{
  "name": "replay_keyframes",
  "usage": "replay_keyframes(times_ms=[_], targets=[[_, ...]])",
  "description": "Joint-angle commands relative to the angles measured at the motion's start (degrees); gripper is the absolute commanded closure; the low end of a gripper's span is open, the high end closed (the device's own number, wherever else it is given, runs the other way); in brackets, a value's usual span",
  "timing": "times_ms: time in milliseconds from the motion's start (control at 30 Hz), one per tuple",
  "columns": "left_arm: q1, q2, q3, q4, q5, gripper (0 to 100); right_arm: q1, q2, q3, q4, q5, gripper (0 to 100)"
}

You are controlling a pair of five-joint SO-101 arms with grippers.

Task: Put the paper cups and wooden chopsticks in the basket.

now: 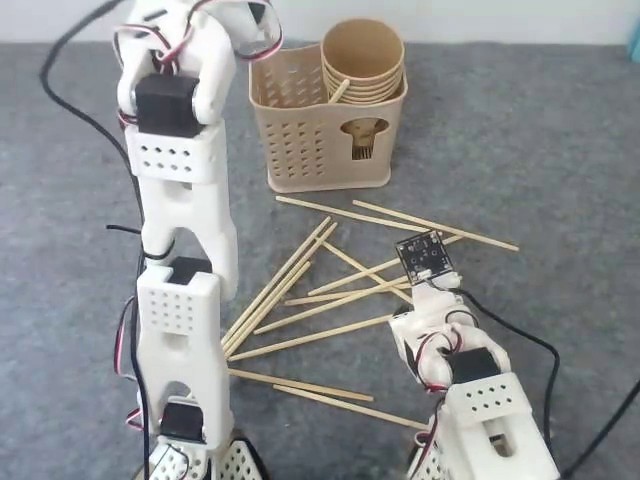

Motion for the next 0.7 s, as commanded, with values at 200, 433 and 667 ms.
replay_keyframes(times_ms=[200, 433, 667], targets=[[0.35, -6.68, -4.09, 24.44, -6.42, 62, 0.40, -1.19, -0.35, -1.19, 1.05, 90.8], [-4.22, -19.78, -1.71, 31.30, -10.64, 70, 0.40, -1.19, -0.26, -1.10, 1.05, 90.8], [-10.64, -38.15, 28.79, 31.21, -10.90, 82, 0.40, -1.19, -0.18, -0.75, 1.05, 90.8]])
